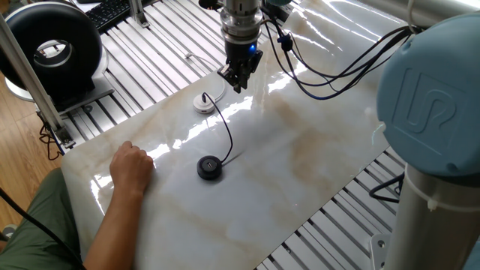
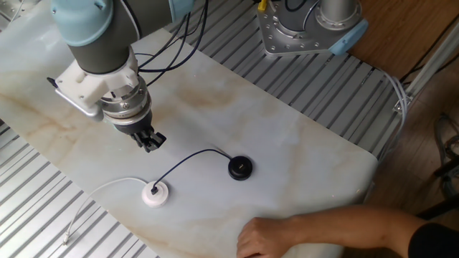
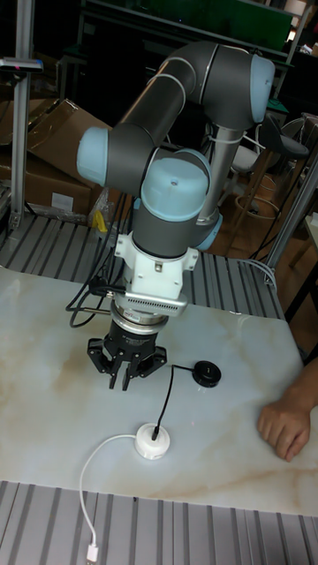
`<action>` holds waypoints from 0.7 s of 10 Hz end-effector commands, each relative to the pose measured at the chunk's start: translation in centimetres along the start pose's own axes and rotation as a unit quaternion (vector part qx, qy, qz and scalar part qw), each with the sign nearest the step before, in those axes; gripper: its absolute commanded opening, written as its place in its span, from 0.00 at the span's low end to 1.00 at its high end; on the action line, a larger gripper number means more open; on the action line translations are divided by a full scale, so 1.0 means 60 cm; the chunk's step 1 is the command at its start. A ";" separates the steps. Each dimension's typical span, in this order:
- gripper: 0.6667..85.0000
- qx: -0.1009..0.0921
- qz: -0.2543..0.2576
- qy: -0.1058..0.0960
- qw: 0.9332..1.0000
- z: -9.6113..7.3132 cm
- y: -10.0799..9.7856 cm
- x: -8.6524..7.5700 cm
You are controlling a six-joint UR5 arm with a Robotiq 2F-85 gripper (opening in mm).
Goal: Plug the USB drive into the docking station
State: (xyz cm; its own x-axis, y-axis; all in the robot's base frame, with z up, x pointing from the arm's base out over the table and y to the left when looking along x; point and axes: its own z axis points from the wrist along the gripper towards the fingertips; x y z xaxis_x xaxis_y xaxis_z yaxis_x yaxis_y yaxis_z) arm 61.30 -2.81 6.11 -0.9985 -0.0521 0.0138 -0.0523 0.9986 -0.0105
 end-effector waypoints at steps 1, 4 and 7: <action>0.29 0.001 -0.001 -0.002 1.000 0.000 -0.002 -0.003; 0.29 0.005 -0.003 -0.001 1.000 0.000 -0.003 -0.002; 0.29 0.011 -0.012 -0.005 1.000 0.004 -0.002 -0.003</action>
State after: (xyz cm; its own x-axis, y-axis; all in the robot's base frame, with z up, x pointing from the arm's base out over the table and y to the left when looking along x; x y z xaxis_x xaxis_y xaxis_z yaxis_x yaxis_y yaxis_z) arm 61.37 -3.09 5.85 -0.9975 -0.0691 0.0107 -0.0695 0.9970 -0.0336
